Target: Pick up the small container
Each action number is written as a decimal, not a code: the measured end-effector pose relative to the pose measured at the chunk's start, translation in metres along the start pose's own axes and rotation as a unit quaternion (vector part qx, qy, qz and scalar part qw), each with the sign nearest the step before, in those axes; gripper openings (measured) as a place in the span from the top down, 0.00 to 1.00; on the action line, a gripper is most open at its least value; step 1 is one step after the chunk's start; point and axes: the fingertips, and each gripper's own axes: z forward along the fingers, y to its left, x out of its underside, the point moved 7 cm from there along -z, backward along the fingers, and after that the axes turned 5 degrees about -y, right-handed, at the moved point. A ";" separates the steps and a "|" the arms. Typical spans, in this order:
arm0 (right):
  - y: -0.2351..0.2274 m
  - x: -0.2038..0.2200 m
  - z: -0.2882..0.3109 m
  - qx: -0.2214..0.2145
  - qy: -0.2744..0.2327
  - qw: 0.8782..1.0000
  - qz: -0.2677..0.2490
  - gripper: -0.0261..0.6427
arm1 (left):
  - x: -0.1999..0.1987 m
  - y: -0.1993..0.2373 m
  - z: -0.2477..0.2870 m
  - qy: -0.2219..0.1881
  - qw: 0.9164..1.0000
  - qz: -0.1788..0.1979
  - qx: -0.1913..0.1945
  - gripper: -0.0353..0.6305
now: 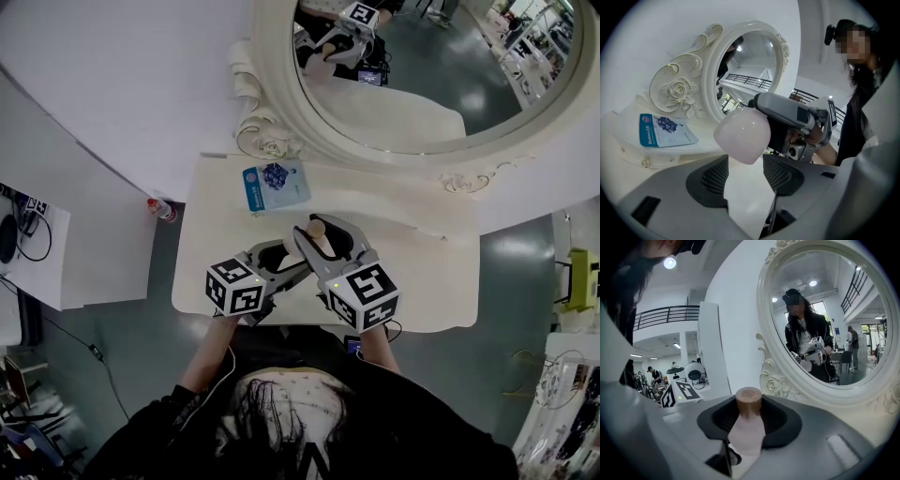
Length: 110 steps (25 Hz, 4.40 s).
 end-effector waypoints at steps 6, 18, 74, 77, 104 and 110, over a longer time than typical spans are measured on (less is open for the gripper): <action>0.000 0.002 -0.015 -0.018 0.002 1.000 -0.009 0.75 | 0.002 -0.018 0.007 -0.025 1.000 0.002 0.006 0.63; -0.008 0.005 -0.052 -0.061 -0.013 0.998 -0.012 0.75 | 0.016 -0.052 0.022 -0.056 0.997 0.029 -0.052 0.63; 0.251 0.067 -0.150 -0.011 -0.017 1.000 -0.013 0.75 | 0.148 -0.179 -0.180 -0.027 0.999 0.039 -0.007 0.63; 0.253 0.069 -0.159 -0.011 -0.012 1.000 -0.017 0.75 | 0.155 -0.187 -0.178 -0.032 0.999 0.033 -0.005 0.63; 0.256 0.099 -0.338 -0.046 -0.021 0.998 -0.043 0.75 | 0.240 -0.340 -0.119 -0.043 0.997 0.044 -0.046 0.63; 0.268 0.107 -0.365 -0.053 -0.027 0.997 -0.045 0.75 | 0.257 -0.364 -0.122 -0.044 0.996 0.050 -0.053 0.63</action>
